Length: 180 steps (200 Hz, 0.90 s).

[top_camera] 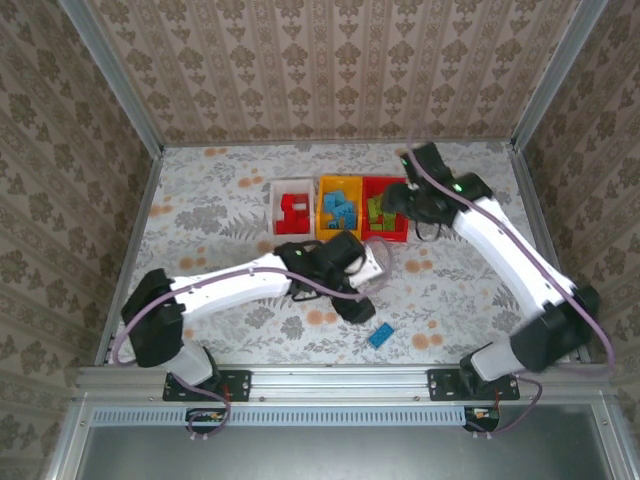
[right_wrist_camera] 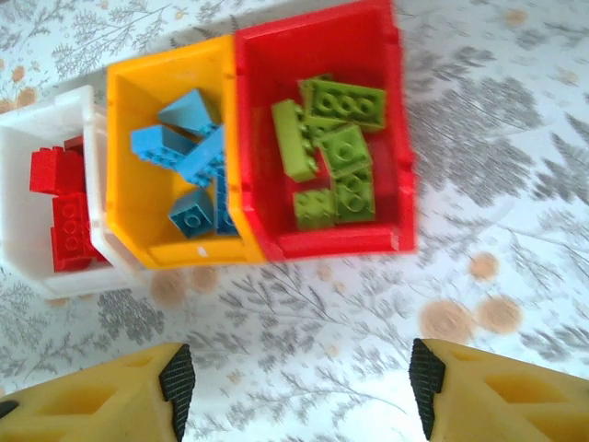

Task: Sort the legos into containers by color

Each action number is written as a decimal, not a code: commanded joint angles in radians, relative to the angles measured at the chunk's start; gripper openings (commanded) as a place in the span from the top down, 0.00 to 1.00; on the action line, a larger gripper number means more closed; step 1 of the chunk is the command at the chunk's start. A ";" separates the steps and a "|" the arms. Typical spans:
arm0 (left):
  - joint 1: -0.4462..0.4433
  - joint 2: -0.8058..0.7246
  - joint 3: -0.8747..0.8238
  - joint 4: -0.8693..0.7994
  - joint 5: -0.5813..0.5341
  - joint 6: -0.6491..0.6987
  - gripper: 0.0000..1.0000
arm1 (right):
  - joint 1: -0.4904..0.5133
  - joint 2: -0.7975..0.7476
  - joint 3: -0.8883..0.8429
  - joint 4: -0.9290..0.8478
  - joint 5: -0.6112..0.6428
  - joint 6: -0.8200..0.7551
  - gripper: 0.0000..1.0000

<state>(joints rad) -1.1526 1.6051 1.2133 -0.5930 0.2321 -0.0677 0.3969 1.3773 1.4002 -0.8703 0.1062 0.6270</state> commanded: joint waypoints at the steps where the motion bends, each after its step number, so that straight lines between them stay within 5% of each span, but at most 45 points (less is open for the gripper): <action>1: -0.076 0.081 0.102 -0.096 -0.003 0.037 0.18 | -0.032 -0.144 -0.126 0.008 -0.038 0.031 0.31; 66: -0.185 0.446 0.422 -0.323 -0.156 -0.149 0.15 | -0.103 -0.306 -0.149 -0.064 -0.094 -0.008 0.24; 124: -0.190 0.571 0.519 -0.415 -0.172 -0.268 0.14 | -0.129 -0.385 -0.161 -0.096 -0.124 -0.018 0.22; 180: -0.176 0.607 0.520 -0.410 -0.123 -0.247 0.40 | -0.131 -0.420 -0.194 -0.088 -0.136 0.015 0.23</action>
<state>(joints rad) -1.3346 2.1818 1.7065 -0.9668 0.0921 -0.3149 0.2718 0.9684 1.2243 -0.9291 -0.0090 0.6281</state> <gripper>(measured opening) 0.642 0.771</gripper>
